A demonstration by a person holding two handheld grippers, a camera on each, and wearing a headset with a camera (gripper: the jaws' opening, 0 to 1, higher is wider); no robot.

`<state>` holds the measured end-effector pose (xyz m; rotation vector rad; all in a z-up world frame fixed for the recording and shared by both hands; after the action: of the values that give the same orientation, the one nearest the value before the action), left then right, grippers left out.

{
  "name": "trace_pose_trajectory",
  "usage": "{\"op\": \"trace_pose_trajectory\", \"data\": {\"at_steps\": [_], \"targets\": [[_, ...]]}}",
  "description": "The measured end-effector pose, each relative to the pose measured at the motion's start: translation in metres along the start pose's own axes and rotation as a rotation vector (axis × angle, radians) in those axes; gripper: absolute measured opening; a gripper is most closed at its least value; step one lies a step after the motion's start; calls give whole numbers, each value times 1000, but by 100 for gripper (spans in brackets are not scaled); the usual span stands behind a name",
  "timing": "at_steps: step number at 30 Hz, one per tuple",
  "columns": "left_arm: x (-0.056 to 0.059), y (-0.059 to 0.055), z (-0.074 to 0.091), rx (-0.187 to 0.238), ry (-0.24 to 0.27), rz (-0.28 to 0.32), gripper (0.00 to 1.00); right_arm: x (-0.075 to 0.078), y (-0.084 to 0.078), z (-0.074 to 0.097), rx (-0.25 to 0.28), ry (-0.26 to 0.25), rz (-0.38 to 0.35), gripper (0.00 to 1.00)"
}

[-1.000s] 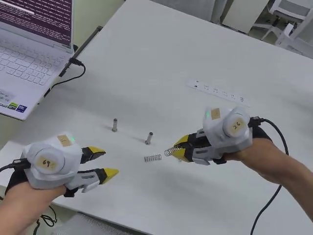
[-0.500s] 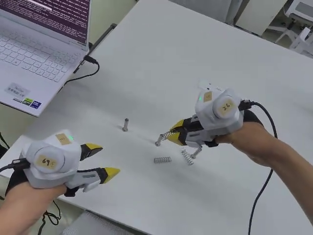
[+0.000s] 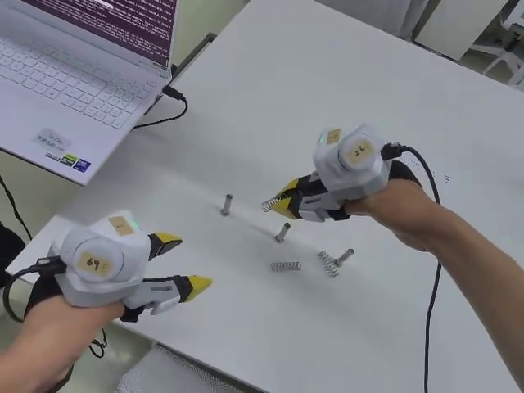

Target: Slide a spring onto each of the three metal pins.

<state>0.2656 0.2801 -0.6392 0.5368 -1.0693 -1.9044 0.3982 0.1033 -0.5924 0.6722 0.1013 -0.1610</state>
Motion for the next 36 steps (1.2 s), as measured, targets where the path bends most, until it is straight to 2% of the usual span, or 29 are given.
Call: {"op": "trace_pose_trajectory", "data": {"at_steps": [11, 26, 36], "targets": [[-2, 7, -4, 19, 13, 22, 45, 18, 15, -27, -9, -9, -16, 9], [-8, 4, -4, 16, 19, 39, 46, 38, 18, -60, -60, -9, -20, 9], [-12, 3, -6, 17, 25, 53, 45, 36, 17, -70, -71, 4, -30, 9]]}}
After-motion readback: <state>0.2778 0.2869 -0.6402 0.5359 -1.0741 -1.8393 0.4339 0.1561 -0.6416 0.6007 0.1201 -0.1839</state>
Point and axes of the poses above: the centre of the closed fingertips' face, and the gripper's own axes: z roughly backward along the fingers, x roughly to its right, y roughly out of its top, the point moved 8 cm from there along z, roughly backward along the fingers, and after that the axes turned 12 degrees about y, right-handed, at the moved point
